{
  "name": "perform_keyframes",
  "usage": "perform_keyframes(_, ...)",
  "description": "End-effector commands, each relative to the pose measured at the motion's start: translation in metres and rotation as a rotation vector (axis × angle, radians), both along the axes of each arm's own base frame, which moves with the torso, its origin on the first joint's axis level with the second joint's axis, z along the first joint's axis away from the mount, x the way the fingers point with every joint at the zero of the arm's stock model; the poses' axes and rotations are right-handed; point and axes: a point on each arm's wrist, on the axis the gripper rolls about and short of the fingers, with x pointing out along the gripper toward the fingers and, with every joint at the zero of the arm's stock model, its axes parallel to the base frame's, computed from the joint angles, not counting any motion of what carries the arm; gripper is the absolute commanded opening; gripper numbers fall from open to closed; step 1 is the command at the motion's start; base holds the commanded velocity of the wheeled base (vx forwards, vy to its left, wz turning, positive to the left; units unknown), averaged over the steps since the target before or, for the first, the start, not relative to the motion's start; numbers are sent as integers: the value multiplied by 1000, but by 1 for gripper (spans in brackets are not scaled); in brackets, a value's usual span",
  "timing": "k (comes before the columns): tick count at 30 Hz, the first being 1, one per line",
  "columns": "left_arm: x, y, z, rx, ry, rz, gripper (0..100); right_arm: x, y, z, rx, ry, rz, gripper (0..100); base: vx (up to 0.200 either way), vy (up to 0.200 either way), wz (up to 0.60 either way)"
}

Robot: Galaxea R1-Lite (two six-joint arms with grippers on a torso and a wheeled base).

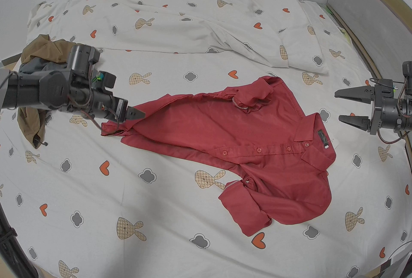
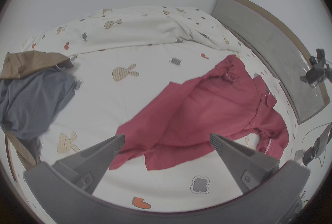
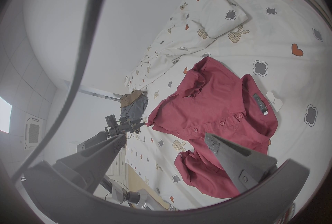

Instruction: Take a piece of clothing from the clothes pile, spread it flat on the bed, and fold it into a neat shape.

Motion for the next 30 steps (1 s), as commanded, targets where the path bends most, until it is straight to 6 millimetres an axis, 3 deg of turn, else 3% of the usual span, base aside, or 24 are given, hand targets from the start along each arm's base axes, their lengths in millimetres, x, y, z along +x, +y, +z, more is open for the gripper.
perform_keyframes(1,-89,3,-111,25,96,-7,100,16,5,-17,-19,59,-9,100,0,0,0)
perform_keyframes(7,-79,-10,-130,-133,214,28,100,15,4,-16,-22,55,-16,100,0,0,0)
perform_keyframes(15,-67,-5,-139,-191,180,-1,100,14,4,-15,-22,52,-16,100,0,0,0)
perform_keyframes(22,-56,4,-128,-223,83,27,100,15,5,-16,-22,56,-15,100,0,0,0)
perform_keyframes(26,-53,13,-112,-320,46,100,100,15,5,-17,-22,58,-15,100,0,0,0)
perform_keyframes(30,-48,24,-110,-391,25,138,100,16,7,-19,-22,67,-7,100,0,0,0)
